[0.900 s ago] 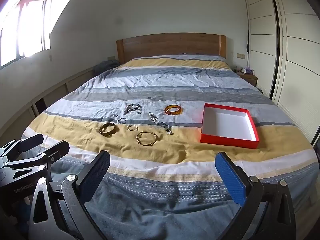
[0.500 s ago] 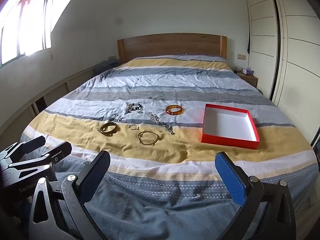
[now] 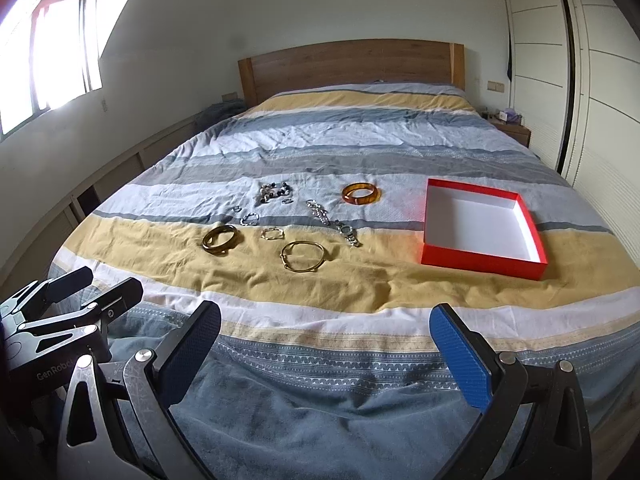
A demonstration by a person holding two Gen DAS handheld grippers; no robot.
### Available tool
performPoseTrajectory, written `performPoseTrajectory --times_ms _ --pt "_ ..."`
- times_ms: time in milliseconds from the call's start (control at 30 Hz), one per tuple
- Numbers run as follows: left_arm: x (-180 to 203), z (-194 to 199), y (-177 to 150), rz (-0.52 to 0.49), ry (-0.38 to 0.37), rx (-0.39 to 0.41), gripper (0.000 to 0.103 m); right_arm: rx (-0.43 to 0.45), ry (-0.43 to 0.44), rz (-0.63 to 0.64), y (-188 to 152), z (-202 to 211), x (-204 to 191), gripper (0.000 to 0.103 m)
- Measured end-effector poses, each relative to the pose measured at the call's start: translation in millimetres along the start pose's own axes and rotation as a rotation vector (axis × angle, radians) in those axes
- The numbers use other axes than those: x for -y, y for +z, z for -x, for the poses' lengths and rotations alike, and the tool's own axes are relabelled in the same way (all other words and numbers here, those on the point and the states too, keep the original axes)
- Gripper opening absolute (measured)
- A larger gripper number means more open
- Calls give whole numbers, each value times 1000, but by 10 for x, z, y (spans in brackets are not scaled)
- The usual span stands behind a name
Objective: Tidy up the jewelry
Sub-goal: 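Move both tools toward the jewelry on the bed, then grasp the dark brown bangle with the left tool while the right grasps the silver cuff bangle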
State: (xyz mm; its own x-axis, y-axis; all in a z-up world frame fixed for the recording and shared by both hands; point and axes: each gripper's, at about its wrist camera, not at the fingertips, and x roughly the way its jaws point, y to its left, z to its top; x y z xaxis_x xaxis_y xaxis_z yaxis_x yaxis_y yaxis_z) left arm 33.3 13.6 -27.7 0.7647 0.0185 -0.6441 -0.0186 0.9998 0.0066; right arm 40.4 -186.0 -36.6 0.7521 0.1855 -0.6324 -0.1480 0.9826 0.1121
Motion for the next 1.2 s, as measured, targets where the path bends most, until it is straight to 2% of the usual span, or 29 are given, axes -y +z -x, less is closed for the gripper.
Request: performPoseTrajectory --times_ms 300,467,633,800,967,1033,1200 --pt "-234 -509 26 34 31 -92 84 -95 64 -1 121 -546 84 84" --pt "-428 -817 49 83 65 -142 84 -171 109 -22 185 -974 118 59" --pt "-691 -1135 204 135 104 -166 83 -231 173 -55 333 -1480 130 44" --pt "-894 -1623 412 180 131 -195 82 -273 194 -73 519 -2023 121 38" --pt "-974 -2160 572 216 144 -224 78 -323 199 -81 546 -2505 179 32" --pt "-1002 -2367 591 234 150 -245 75 -339 203 -87 530 -2651 201 31" --pt "-1080 -2791 506 279 153 -320 58 -381 212 -84 426 -2932 212 25"
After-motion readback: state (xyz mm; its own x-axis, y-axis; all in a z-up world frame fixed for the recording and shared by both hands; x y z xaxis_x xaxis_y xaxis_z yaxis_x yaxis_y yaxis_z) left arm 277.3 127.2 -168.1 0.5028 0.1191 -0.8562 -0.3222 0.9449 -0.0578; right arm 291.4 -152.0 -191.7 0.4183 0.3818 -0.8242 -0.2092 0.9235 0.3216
